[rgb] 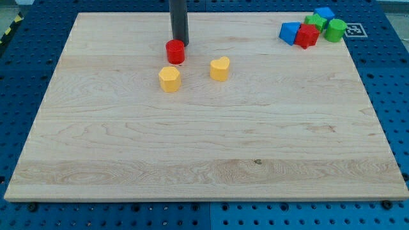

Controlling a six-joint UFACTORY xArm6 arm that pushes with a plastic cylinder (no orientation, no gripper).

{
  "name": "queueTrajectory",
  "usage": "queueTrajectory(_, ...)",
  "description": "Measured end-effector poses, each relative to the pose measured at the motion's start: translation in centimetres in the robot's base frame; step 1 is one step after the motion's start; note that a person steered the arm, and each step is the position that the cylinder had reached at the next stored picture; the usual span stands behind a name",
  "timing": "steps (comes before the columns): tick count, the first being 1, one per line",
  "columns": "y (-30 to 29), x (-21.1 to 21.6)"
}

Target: Move green circle closer to yellow heart

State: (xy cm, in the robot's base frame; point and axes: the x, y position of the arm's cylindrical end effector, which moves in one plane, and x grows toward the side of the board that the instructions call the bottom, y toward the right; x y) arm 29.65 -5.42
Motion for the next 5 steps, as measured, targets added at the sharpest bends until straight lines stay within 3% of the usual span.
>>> queueTrajectory(2, 4.5, -9.3)
queueTrajectory(4, 14.0, -10.5)
queueTrajectory(5, 16.0, -10.4)
